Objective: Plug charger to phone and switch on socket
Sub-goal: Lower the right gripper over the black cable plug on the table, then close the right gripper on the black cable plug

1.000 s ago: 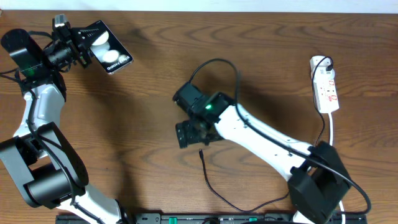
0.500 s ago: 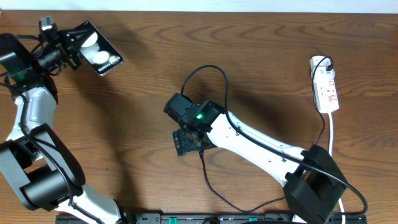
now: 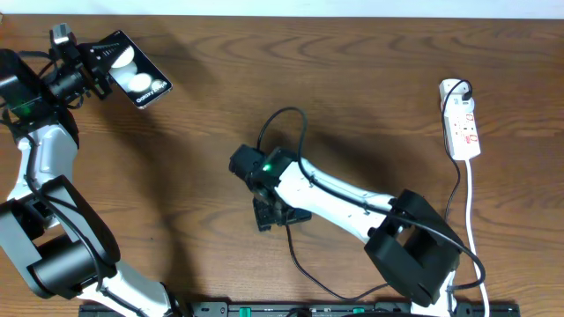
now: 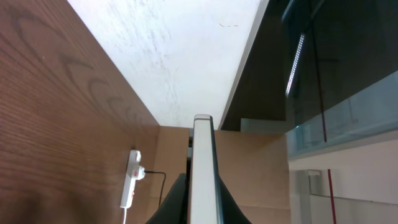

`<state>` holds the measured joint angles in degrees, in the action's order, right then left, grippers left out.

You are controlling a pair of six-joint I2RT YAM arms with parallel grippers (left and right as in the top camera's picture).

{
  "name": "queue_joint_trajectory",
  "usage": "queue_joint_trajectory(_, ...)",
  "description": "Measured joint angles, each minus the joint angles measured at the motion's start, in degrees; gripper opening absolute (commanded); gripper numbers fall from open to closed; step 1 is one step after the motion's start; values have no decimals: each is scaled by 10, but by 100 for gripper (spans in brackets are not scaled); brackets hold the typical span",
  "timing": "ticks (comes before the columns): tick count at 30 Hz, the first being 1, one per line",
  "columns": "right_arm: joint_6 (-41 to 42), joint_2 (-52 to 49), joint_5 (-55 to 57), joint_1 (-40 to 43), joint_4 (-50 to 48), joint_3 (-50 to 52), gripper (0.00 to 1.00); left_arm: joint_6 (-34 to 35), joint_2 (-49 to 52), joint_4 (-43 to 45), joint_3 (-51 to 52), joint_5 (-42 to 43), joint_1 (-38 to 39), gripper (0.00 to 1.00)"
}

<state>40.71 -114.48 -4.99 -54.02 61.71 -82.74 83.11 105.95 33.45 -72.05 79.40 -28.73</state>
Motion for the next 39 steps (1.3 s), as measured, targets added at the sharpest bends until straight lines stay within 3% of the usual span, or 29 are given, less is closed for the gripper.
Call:
queue_joint_trajectory(9, 5, 0, -8, -45, -15, 0, 63, -7, 0, -1, 0, 0, -2, 7)
queue_joint_trajectory(39, 10, 0, -73, 7, -24, 0, 53, -6, 0, -1, 0, 16, -14, 7)
